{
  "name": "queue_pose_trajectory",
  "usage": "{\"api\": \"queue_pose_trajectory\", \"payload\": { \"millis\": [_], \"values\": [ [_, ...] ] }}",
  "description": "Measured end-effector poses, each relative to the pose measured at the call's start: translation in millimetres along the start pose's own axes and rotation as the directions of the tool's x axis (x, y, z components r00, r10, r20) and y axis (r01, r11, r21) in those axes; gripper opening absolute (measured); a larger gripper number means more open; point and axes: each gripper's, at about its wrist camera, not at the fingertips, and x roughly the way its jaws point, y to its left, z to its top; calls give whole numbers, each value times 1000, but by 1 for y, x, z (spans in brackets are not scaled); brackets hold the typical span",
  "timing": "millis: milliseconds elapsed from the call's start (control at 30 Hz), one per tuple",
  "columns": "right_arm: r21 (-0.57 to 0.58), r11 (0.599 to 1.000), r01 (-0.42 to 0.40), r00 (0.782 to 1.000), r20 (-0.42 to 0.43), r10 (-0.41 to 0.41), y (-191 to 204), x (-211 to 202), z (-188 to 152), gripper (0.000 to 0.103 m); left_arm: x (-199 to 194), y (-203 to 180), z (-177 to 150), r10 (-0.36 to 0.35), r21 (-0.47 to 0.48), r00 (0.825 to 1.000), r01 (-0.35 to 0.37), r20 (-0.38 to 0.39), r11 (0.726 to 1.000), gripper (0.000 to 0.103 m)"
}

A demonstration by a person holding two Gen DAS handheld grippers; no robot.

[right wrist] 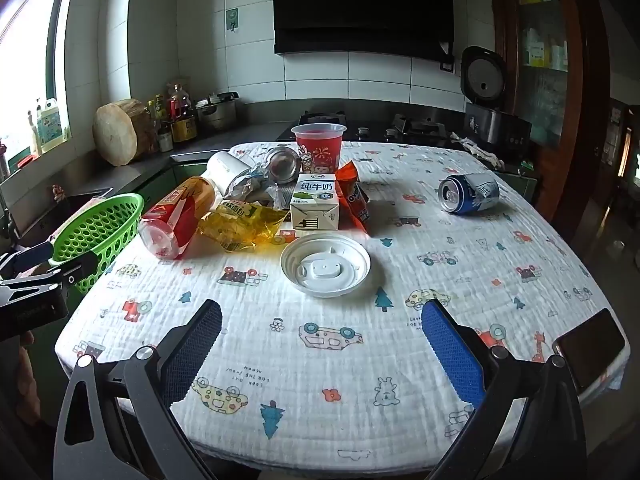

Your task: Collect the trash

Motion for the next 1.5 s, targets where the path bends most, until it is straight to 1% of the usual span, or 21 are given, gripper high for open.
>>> {"api": "queue_pose_trajectory", "payload": {
  "millis": [33, 67, 267, 300, 333, 1067, 1100, 1167, 1500],
  "values": [
    [1, 1000, -2, 1000, -1, 2, 0, -1, 0, 97, 0, 0, 0, -1, -1, 1000, 1, -4, 1000, 98],
    [-14, 1000, 13, 1000, 16, -13, 3, -3, -1, 97, 0, -1, -1, 1, -1, 1000, -1, -6, 1000, 98],
    [-9, 1000, 8, 1000, 9, -8, 1, -3, 1, 97, -3, -8, -1, 10, 5, 1000, -10, -1, 1000, 98],
    [-9, 1000, 8, 1000, 11, -8, 1, -3, 2, 97, -3, 1, 1, 2, -7, 1000, -2, 8, 1000, 98],
    [-12, 1000, 17, 1000, 12, -17, 2, -5, 1, 97, -3, 0, 1, 1, -11, 1000, -1, 8, 1000, 98],
    [-23, 1000, 12, 1000, 26, -11, 8, -9, 4, 97, -10, -5, 2, 4, -12, 1000, -4, 18, 1000, 98],
    [-20, 999, 29, 998, 56, -28, 9, -11, 3, 97, -10, -5, 2, 4, -12, 1000, -4, 18, 1000, 98],
    [-23, 1000, 11, 1000, 27, -11, 9, -9, 3, 97, -10, -5, 2, 4, -14, 1000, -3, 18, 1000, 98],
    [-26, 1000, 6, 1000, 26, -5, 12, -8, 2, 97, -10, -2, 4, 8, -18, 1000, -8, 21, 1000, 98]
  ]
}}
